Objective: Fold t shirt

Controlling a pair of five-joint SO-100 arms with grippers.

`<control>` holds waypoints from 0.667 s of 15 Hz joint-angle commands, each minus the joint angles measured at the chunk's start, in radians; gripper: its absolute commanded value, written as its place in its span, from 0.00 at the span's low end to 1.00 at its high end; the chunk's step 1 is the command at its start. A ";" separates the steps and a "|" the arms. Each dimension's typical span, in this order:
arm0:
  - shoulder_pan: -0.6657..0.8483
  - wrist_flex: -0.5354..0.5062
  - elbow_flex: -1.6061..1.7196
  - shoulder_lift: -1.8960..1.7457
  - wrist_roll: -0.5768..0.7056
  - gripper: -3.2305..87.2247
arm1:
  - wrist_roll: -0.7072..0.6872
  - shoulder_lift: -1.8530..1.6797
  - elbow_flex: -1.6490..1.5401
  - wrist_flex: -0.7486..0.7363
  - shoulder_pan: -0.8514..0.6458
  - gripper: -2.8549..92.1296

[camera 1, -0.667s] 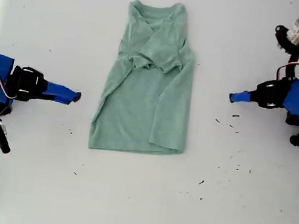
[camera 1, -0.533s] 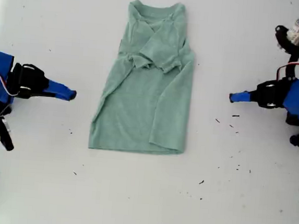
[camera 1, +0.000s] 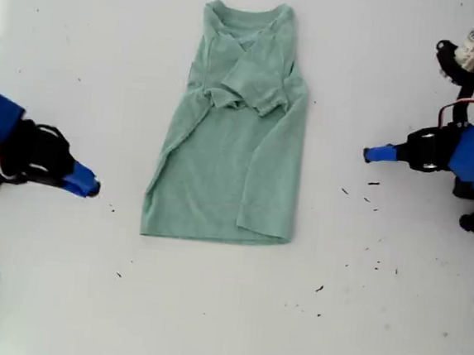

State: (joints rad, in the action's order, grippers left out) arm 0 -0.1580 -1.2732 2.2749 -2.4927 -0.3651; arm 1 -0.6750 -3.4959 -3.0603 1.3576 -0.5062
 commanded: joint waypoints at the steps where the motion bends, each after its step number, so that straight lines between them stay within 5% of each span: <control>1: -0.091 -0.322 -0.623 0.422 -0.092 0.03 | -0.015 -0.009 -0.048 -0.020 -0.008 0.20; 4: -0.071 -0.321 -0.778 0.541 0.008 0.03 | -0.015 -0.009 -0.048 -0.020 -0.008 0.20; 6: -0.038 -0.318 -0.781 0.557 0.109 0.24 | -0.015 -0.009 -0.048 -0.020 -0.008 0.20; 10: -0.014 -0.314 -0.784 0.589 0.147 0.27 | -0.015 -0.009 -0.048 -0.020 -0.008 0.20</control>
State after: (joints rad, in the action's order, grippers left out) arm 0 -0.1979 -1.5861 1.5401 -1.8975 -0.2286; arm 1 -0.6750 -3.4959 -3.0603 1.3576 -0.5062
